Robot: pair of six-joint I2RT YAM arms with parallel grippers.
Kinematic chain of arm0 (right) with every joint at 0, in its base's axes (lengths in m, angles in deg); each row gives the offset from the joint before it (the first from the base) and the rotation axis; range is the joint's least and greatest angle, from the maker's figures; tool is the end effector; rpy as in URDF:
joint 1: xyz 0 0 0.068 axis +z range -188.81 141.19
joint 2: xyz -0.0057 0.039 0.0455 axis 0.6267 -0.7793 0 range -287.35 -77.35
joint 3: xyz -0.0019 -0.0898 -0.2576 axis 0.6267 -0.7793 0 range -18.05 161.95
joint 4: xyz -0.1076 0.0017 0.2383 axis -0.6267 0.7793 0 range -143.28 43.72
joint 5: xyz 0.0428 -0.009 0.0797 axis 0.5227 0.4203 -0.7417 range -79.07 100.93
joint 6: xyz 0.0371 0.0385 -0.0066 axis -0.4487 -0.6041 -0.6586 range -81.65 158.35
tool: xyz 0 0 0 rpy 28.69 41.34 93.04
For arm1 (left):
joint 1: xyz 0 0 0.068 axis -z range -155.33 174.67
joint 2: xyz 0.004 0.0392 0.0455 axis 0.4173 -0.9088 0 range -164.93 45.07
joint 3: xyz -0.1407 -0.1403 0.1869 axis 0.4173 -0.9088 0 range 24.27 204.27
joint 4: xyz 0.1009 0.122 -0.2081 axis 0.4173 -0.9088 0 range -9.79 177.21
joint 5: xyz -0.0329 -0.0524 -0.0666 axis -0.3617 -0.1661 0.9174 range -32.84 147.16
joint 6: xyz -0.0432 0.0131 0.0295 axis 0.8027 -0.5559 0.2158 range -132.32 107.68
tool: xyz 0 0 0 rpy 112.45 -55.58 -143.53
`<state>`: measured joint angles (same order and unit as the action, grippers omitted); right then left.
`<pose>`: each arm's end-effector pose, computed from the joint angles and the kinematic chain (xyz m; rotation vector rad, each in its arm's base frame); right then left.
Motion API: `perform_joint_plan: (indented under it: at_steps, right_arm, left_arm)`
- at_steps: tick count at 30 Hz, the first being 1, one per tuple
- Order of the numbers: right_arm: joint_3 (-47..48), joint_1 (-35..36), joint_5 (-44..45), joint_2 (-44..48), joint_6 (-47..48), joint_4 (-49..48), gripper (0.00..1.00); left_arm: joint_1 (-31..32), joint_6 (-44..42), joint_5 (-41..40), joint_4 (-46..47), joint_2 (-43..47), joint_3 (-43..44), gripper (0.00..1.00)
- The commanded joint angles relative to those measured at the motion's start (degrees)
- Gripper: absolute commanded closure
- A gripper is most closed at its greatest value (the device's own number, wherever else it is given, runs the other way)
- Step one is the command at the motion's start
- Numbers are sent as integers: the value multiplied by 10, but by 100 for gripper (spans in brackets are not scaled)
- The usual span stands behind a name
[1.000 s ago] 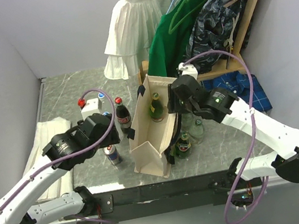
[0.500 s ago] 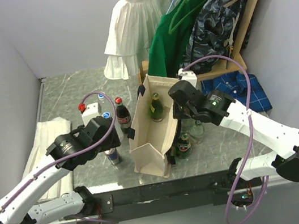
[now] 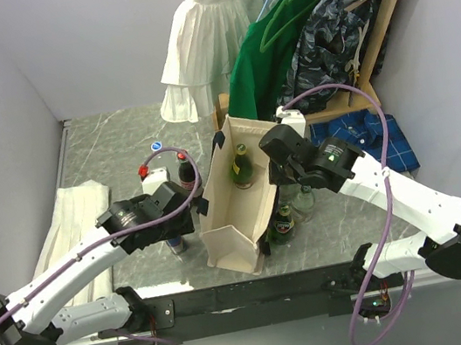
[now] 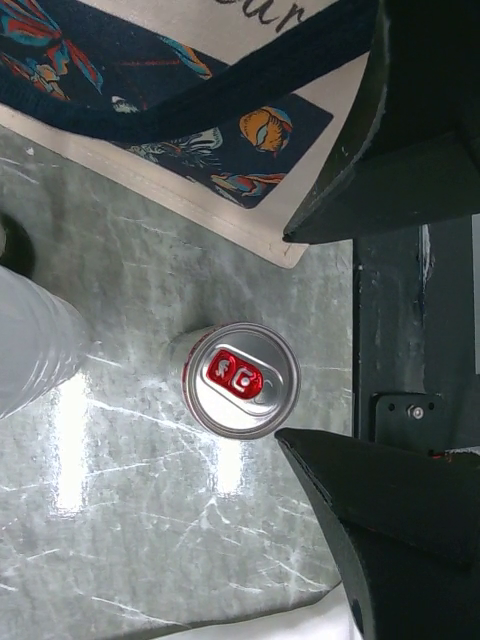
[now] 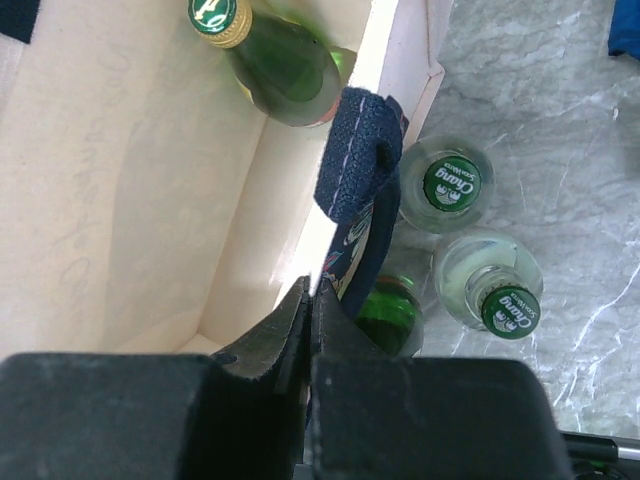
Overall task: Place the beverage into the canvas bag
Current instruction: Pick up the drink from the center of the board.
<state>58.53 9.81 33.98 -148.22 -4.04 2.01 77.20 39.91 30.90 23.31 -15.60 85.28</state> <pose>0.1694 0.1713 0.3658 0.0487 2.3640 0.2823 0.1236 -0.1352 0.3103 -0.1304 2.5030 -0.1094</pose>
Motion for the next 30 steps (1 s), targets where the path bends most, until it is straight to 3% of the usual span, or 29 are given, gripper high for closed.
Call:
perform_joint_plan:
  at_steps: [1, 12, 19, 30]
  right_arm:
    - [24, 6, 17, 1, -5, 14, 100]
    - [20, 6, 20, -1, -4, 13, 100]
    - [16, 6, 19, -4, -4, 7, 100]
    - [17, 6, 22, -9, -2, 4, 100]
  left_arm:
    - [1, 24, 1, 5, 1, 2, 20]
    - [-37, 48, -12, 12, -1, -34, 16]
    - [-83, 12, 23, 55, 20, -58, 16]
    - [-99, -6, 60, 97, -8, -92, 17]
